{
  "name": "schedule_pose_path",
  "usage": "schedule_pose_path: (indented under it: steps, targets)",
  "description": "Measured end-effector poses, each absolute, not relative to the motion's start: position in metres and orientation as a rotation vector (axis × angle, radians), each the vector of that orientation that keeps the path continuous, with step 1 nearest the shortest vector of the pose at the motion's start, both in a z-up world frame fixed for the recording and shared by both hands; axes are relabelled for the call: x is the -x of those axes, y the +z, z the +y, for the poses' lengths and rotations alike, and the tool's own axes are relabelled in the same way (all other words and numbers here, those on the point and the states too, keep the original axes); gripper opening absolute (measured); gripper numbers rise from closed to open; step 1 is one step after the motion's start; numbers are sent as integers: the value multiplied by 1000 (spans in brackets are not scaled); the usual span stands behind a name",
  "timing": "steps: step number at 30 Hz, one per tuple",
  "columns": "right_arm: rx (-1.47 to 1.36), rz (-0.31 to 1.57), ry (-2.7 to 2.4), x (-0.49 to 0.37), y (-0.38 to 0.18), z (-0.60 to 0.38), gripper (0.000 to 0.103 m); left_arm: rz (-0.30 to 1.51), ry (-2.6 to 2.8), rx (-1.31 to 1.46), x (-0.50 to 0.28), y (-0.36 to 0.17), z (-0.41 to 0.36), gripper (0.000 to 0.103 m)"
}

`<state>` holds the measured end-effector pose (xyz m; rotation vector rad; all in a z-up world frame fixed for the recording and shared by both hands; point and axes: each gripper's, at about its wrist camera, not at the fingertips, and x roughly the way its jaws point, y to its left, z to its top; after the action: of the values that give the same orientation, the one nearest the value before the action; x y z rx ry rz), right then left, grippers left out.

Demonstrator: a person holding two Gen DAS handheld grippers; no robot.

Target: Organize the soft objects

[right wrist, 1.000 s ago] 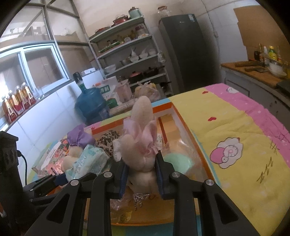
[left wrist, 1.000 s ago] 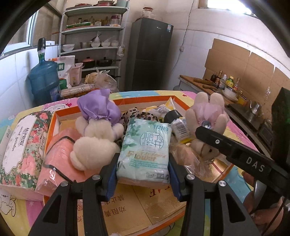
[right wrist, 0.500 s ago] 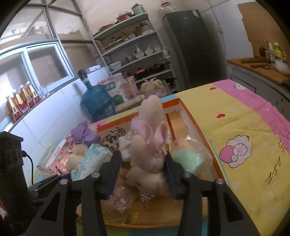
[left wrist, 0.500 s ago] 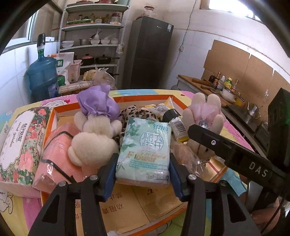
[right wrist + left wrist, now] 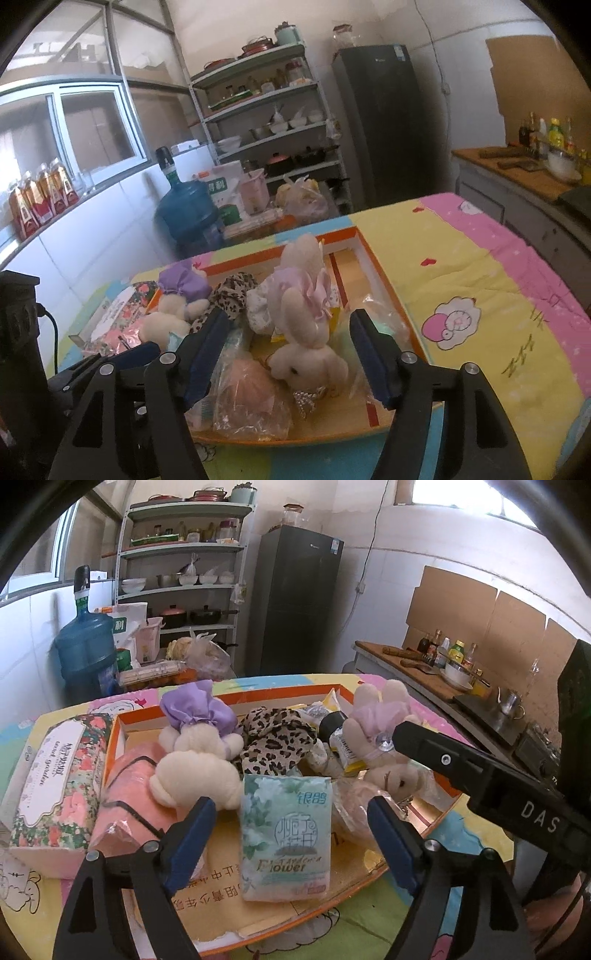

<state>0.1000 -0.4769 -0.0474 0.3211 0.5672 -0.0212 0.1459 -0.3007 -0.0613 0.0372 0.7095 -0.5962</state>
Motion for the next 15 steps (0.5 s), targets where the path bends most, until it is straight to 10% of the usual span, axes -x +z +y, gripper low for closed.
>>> schedule_pose_path:
  steps: [15]
  targets:
    - [-304,515,-56,-74,-23,-463,70,651,-584,-11,-124,-39,-274,84]
